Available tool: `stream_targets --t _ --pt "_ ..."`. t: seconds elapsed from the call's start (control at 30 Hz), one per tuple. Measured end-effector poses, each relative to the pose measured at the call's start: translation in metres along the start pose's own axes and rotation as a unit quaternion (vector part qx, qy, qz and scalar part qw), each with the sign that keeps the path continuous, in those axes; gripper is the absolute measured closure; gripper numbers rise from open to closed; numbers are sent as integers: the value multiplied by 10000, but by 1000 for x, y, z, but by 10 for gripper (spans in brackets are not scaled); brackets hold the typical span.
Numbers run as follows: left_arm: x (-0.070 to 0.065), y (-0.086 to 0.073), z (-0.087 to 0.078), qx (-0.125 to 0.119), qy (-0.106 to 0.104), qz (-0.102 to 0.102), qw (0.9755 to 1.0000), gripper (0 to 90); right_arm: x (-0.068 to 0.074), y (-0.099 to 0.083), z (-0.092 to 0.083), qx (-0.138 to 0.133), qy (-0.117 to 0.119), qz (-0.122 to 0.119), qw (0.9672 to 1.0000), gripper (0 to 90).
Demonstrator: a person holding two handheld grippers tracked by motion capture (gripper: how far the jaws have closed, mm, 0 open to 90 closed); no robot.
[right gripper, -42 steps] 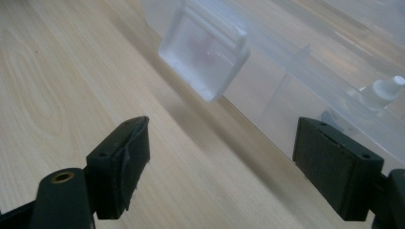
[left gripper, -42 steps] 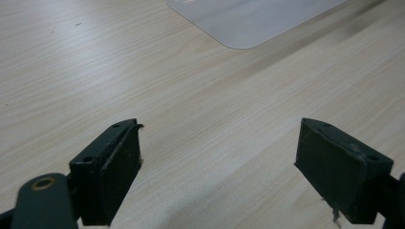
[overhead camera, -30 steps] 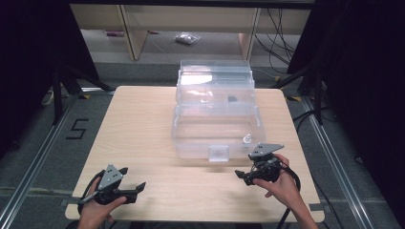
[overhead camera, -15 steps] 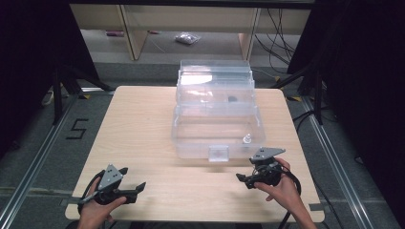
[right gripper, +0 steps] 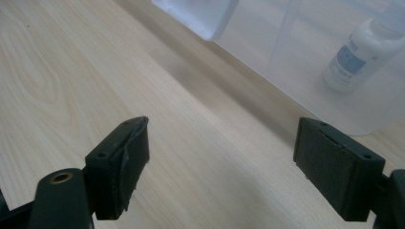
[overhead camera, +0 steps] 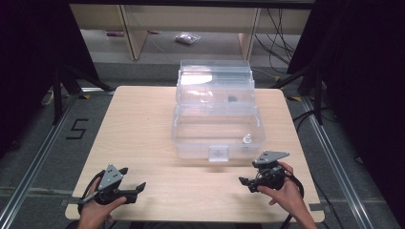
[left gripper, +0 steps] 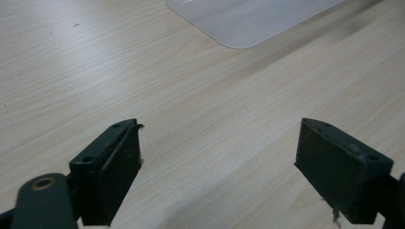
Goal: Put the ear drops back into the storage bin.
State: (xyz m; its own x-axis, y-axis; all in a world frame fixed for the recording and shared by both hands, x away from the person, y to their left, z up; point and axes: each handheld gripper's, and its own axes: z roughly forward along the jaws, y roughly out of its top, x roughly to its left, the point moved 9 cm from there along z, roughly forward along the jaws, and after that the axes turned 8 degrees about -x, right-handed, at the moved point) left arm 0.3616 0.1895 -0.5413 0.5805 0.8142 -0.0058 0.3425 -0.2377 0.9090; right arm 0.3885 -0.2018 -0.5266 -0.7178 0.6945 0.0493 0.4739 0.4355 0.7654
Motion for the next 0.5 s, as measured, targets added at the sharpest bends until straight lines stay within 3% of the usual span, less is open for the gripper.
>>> stream_targets --t 0.07,0.17,0.2,0.5 --pt "0 0 0 1 -1 1 10000 150 0 -1 1 -90 -17 -30 10000 205" --pt "0 0 0 0 -3 -2 10000 150 2 -5 0 -27 -14 158 9999 201" --pt "0 0 0 3 -2 -1 10000 150 0 -5 1 -71 -12 28 10000 200" --pt "0 0 0 23 5 23 10000 150 2 -14 1 49 3 40 10000 198"
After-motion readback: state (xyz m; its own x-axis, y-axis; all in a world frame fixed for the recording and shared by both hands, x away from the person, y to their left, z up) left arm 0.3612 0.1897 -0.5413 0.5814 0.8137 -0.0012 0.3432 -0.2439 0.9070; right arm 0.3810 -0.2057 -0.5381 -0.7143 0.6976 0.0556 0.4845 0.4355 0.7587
